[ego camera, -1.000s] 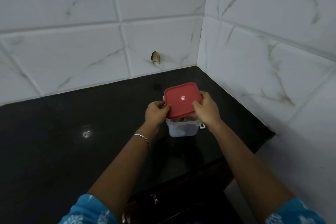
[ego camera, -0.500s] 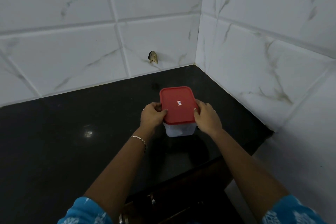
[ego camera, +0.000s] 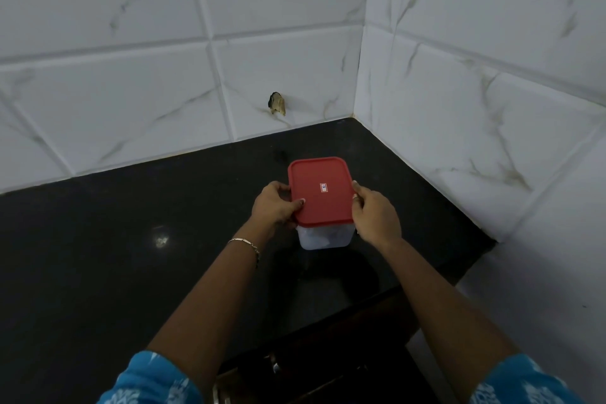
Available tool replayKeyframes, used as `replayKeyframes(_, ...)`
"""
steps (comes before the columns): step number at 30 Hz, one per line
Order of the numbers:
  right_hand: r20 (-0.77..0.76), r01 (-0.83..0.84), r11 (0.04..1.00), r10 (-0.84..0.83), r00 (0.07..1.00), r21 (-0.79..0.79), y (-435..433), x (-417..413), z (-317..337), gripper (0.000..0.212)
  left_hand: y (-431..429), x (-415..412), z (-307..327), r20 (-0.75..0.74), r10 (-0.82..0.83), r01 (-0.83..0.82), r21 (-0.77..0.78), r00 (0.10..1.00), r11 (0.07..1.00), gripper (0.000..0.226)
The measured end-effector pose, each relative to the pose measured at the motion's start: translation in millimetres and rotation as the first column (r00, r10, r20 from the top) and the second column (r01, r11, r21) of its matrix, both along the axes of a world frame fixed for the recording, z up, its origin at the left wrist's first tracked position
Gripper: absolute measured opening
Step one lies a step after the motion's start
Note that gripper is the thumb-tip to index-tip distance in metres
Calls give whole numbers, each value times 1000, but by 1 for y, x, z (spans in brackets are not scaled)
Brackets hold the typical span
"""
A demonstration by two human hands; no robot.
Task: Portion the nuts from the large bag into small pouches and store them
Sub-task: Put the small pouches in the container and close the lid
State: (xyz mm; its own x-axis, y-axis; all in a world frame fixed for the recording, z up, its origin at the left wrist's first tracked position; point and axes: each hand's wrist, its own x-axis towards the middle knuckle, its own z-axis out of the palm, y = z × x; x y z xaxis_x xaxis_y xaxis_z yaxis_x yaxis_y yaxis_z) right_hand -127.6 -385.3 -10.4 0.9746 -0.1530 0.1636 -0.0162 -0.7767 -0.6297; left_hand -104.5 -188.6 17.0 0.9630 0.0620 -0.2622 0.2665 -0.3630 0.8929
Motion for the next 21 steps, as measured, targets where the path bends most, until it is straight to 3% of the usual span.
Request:
replayKeyframes(6, 27, -5, 994, 8, 1000, -105, -3, -3, 1, 42, 0, 4, 2, -75, -21, 19, -22, 997, 1000, 59)
replayKeyframes(12, 36, -41, 989, 36, 999, 140, -7, 1, -14, 43, 2, 5, 5, -104, -42, 38, -37, 994, 999, 61)
replayKeyframes(21, 107, -51, 935, 14, 994, 350, -3, 2, -29, 39, 3, 7, -1, -111, -40, 31, -89, 993, 996, 57)
